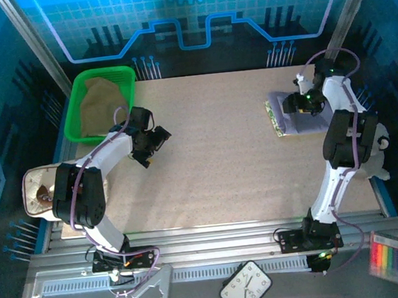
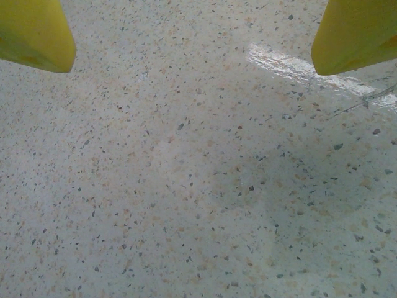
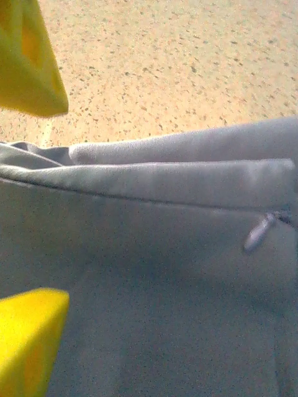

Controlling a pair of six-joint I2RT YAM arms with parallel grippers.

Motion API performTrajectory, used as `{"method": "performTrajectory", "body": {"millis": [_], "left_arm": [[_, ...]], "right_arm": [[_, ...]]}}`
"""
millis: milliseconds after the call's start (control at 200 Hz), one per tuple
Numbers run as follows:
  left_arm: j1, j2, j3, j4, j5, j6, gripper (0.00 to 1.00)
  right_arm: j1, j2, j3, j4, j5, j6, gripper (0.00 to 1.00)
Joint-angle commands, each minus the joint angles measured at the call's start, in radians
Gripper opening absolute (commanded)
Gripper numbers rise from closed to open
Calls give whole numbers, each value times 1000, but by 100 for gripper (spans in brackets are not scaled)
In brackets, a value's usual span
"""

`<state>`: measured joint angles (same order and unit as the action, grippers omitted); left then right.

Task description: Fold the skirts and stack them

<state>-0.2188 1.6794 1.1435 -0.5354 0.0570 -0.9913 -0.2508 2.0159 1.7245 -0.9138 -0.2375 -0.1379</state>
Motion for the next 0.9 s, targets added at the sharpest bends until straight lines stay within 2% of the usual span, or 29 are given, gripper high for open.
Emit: {"method": "performTrajectory", "body": {"millis": [0,55,165,285,340,560,690,755,895], "left_arm": [[4,-31,-22,2,8,19,99],[6,-29,-23,2,9,18,99],[8,-29,-28,8,10,15,99],[9,-26,-28,14,15,15,99],[9,-24,-26,14,17,16,99],[10,-26,-18,18,32,29,99],[10,-50,32,-15,52,65,99],[12,-76,81,-45,40,107,99],[42,-79,249,-178,-79,228,99]], "right_arm": [[-24,-65,-38,67,126,122,53],[-26,-81,-73,88,151,136,39],[-15,-81,-110,70,120,121,21],[22,-44,-124,39,118,102,5],[44,-26,-126,35,119,101,0],[103,111,-47,8,235,145,0],[114,104,-8,-13,234,142,7],[116,44,-14,-6,199,144,15],[124,-164,-69,59,106,195,46]]}}
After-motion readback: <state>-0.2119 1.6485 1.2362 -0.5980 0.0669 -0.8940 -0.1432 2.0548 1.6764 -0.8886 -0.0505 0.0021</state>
